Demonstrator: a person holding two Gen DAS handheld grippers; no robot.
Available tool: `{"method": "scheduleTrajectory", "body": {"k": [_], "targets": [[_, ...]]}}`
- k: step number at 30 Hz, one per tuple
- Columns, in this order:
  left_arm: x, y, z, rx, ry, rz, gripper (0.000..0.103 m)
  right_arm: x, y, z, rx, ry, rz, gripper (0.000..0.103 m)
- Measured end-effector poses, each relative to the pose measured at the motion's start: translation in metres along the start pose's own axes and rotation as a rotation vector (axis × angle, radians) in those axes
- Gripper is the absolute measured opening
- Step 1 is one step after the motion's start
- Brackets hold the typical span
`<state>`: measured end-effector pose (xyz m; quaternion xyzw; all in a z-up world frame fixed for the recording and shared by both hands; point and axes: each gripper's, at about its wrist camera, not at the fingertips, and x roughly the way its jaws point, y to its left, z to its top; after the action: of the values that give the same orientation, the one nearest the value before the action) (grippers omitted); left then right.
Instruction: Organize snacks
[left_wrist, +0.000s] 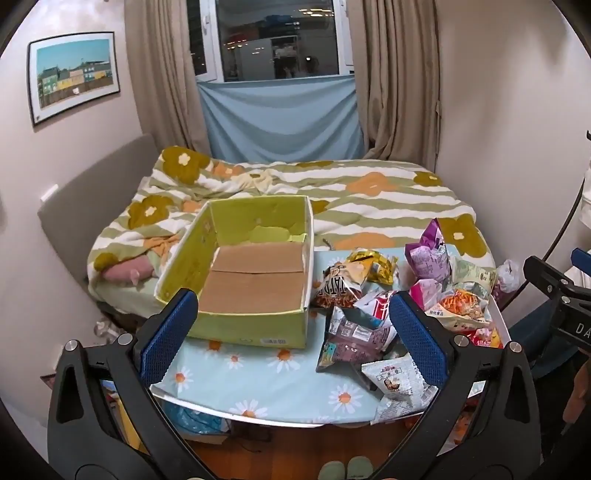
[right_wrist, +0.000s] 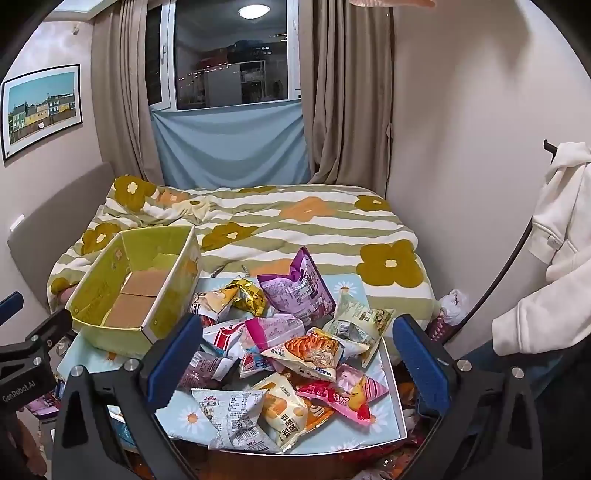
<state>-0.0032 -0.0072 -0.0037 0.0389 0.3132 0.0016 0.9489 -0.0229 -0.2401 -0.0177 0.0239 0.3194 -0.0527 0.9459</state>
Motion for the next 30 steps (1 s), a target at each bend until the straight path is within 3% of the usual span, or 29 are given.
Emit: {"method": "scheduleTrajectory", "body": {"k": [30], "targets": [[0.0049,-0.0028,-0.0016,-0.002,0.041,0.002,0.103,0.0025,0.0015,0.0014,0.002,0.013,0.013,0.103]]}}
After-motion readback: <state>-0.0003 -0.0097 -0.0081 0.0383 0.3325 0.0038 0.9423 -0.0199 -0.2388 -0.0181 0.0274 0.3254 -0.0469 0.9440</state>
